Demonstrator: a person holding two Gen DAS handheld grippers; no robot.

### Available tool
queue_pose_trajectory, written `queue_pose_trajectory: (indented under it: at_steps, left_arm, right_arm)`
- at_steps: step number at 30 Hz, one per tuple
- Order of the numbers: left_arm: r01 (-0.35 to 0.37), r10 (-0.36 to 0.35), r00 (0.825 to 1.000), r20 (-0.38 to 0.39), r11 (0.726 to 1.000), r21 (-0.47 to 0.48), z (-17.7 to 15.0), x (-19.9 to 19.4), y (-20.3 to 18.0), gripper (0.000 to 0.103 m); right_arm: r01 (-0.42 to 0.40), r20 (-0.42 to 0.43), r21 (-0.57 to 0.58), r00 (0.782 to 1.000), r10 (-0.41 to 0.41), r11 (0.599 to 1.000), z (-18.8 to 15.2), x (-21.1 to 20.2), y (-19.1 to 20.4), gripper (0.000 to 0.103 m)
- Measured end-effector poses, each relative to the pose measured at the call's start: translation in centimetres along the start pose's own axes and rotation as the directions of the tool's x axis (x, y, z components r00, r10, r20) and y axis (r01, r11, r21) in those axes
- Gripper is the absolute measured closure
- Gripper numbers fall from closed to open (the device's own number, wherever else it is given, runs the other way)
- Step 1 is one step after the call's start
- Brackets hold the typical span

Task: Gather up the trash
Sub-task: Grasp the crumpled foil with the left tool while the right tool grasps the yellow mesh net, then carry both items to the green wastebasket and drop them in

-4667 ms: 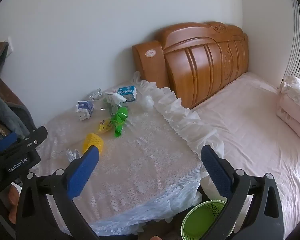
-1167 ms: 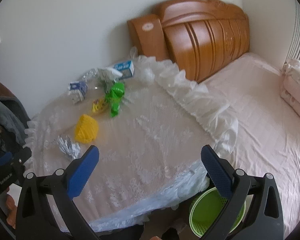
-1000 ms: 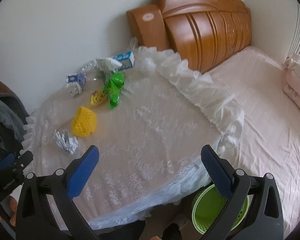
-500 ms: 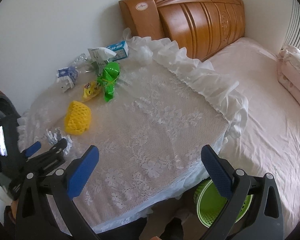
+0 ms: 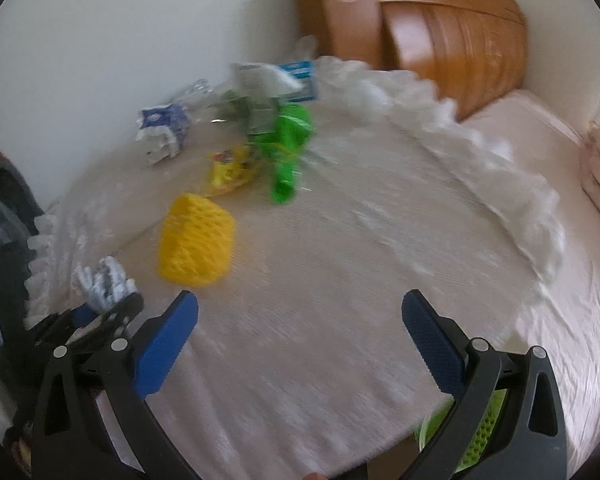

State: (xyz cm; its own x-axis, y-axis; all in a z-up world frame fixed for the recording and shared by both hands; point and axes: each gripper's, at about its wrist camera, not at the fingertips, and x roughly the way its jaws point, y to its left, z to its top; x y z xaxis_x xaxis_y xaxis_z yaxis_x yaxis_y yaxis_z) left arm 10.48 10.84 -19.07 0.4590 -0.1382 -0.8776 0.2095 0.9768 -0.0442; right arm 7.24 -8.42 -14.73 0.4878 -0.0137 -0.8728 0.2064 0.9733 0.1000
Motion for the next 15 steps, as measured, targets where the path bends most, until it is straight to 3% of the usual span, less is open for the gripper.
queue_pose_trajectory:
  at_steps: [4, 8, 11, 15]
  left_arm:
    - [-0.021, 0.021, 0.999, 0.046, 1.0, -0.006, -0.1, -2.4, 2.0, 0.058]
    - [-0.041, 0.043, 0.997, 0.062, 0.999, -0.019, -0.2, -4.0, 3.6, 0.058]
    - [-0.062, 0.063, 0.996, 0.069, 0.998, -0.018, -0.6, -4.8, 4.0, 0.058]
    - [-0.069, 0.069, 0.995, 0.076, 0.998, -0.003, -0.9, -5.3, 4.2, 0.058]
  right_arm:
    - [-0.047, -0.019, 0.022, 0.999, 0.047, 0.999, 2.0, 3.2, 2.5, 0.002]
    - [-0.039, -0.058, 0.054, 0.997, 0.042, 0.998, 2.8, 5.6, 4.0, 0.006]
    - [-0.041, -0.098, 0.098, 0.994, 0.051, 0.994, 2.7, 6.8, 4.3, 0.021]
    - [-0.123, -0.104, 0.152, 0.985, 0.14, 0.981, 2.2, 6.8, 3.9, 0.062]
